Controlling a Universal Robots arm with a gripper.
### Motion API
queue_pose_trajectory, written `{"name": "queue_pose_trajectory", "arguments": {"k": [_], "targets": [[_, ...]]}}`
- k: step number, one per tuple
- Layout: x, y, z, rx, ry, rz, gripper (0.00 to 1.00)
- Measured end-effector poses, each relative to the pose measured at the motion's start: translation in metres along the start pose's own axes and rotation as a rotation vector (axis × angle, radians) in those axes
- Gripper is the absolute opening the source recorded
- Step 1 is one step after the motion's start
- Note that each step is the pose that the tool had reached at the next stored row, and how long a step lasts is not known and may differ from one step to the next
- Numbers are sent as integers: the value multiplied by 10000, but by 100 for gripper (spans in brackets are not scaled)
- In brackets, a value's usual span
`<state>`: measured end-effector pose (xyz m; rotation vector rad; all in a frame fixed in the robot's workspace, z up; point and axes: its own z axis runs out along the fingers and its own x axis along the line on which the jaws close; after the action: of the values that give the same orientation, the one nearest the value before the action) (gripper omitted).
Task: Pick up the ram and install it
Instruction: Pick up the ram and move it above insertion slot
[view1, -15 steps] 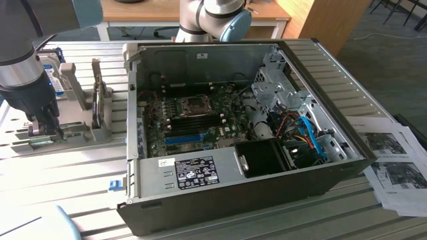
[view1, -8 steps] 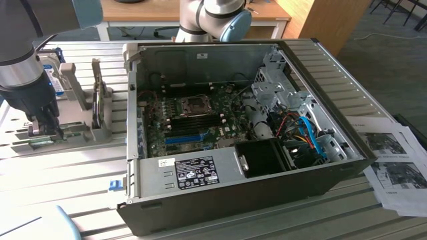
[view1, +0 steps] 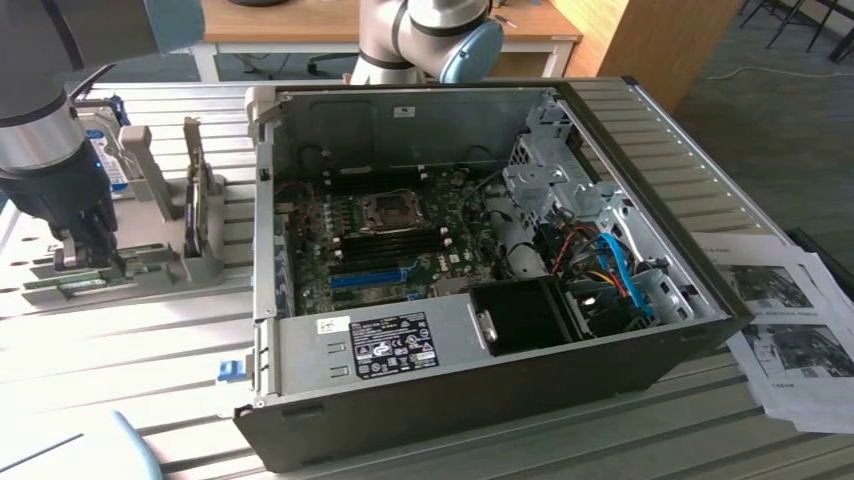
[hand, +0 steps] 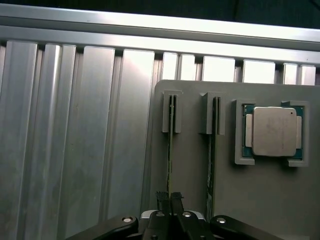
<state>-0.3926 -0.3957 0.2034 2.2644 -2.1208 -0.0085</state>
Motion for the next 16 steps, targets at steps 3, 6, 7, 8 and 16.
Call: {"name": "queue_pose_trajectory", "arguments": {"k": [3, 6, 7, 8, 16], "targets": [[0, 1, -22, 0, 0, 2, 11], [1, 1, -48, 0, 0, 2, 11], [1, 2, -57, 1, 0, 3, 11], [1, 2, -65, 1, -1, 2, 11], [3, 5, -157, 0, 0, 7, 11]]}}
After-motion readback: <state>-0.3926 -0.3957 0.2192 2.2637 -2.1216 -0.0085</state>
